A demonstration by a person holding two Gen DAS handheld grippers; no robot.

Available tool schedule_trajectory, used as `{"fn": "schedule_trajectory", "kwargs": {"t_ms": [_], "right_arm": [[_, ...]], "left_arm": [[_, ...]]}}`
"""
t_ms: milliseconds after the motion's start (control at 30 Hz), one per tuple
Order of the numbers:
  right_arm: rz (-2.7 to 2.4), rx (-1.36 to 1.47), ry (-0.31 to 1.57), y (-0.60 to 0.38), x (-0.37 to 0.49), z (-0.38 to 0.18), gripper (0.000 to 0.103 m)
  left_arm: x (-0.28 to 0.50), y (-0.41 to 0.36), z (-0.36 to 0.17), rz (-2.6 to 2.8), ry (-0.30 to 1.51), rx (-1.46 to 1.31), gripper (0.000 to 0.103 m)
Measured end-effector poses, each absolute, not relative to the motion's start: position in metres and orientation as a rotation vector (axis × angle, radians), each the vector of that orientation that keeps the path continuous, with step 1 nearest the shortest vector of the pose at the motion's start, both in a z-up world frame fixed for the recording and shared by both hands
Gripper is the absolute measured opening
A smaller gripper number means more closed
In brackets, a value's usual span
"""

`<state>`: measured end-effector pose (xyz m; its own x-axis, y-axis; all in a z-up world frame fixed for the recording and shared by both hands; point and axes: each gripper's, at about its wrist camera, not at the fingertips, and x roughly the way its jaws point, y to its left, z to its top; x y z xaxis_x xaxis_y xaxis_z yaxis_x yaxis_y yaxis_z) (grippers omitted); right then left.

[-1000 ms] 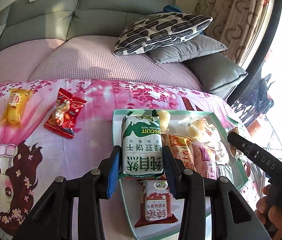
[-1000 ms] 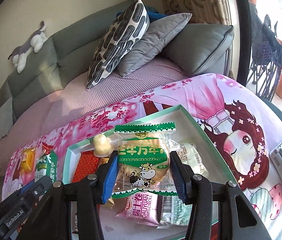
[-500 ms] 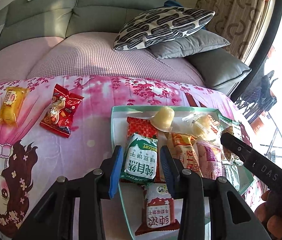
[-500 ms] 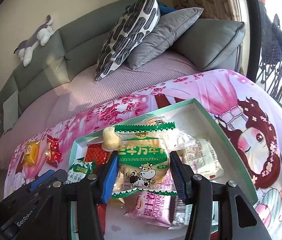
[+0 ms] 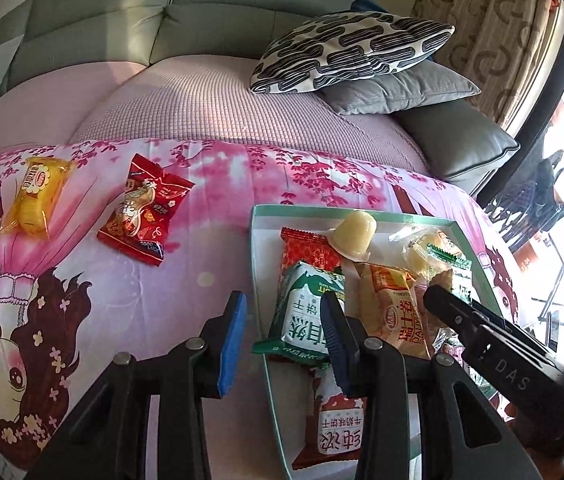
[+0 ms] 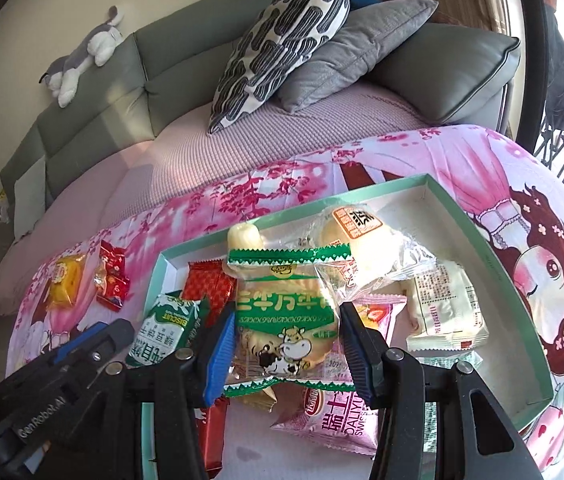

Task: Organize snacks
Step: 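Lower both biscuit packs into the tray and open both grippers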

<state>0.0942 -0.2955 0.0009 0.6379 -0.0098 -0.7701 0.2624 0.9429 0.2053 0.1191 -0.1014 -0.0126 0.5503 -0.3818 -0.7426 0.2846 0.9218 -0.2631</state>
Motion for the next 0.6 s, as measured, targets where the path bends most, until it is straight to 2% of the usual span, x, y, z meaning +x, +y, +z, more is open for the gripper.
{"fn": "schedule_trajectory", "kwargs": {"t_ms": [600], "right_arm": [[-0.219,0.267,0.896,-0.295,0.098,-0.011,0.053]], "left_arm": [[0.124,-0.090,-0.019,-0.359,0.936,-0.137,0.040]]}}
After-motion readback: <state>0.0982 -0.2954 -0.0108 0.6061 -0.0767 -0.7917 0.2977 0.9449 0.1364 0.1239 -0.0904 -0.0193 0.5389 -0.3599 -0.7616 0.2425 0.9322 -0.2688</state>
